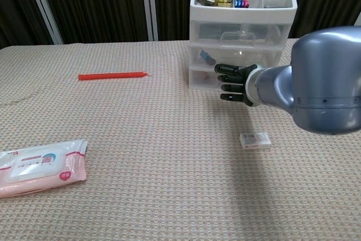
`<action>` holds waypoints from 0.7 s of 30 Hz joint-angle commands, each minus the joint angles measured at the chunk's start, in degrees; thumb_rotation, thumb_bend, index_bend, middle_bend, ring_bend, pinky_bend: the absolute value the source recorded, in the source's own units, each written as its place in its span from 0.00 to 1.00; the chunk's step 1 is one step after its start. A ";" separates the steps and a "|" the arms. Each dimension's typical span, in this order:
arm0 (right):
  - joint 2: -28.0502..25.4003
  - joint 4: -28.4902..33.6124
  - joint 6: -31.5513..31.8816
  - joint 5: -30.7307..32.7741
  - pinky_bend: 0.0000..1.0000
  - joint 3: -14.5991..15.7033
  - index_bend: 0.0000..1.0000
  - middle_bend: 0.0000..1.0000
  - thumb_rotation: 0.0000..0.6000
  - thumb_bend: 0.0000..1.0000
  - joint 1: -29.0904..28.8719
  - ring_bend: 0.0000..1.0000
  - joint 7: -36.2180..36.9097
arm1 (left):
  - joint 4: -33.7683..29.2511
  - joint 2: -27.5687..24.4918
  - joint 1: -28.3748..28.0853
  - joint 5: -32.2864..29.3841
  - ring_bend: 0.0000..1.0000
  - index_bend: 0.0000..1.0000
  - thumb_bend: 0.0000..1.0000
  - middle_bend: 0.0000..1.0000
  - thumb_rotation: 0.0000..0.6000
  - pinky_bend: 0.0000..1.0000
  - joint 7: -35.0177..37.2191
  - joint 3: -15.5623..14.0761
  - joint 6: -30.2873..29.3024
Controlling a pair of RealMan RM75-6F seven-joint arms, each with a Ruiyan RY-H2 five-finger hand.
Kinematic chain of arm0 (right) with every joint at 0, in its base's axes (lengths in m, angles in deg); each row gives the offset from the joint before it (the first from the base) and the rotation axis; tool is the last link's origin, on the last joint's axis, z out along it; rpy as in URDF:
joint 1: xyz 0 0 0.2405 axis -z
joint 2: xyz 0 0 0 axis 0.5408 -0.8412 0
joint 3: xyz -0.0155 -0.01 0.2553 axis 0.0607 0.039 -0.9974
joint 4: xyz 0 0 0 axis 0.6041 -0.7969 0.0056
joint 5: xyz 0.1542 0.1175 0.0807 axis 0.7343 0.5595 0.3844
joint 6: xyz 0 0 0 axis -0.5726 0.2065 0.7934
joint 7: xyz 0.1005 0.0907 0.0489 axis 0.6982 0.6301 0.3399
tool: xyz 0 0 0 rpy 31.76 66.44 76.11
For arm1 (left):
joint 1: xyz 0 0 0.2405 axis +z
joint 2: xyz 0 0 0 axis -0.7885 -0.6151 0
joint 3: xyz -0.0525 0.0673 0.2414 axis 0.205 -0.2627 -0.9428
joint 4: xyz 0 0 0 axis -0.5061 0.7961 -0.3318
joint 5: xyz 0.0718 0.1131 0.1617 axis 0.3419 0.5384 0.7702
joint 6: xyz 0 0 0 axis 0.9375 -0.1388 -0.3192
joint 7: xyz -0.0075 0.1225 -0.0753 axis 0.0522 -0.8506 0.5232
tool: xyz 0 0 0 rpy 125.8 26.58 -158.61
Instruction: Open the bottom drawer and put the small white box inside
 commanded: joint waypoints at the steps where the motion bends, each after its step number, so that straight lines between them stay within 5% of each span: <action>1: -0.04 -1.34 -1.09 1.89 0.74 -0.75 0.33 0.83 1.00 0.46 -0.97 0.82 -0.97 | 0.04 -0.04 -0.03 0.08 0.00 0.14 0.11 0.00 1.00 0.00 0.08 0.00 -0.03; 21: -1.28 5.21 0.15 2.96 0.74 1.47 0.36 0.83 1.00 0.46 1.36 0.82 -1.23 | 0.05 0.05 -0.03 0.26 0.00 0.14 0.11 0.00 1.00 0.00 -0.13 -0.09 -0.14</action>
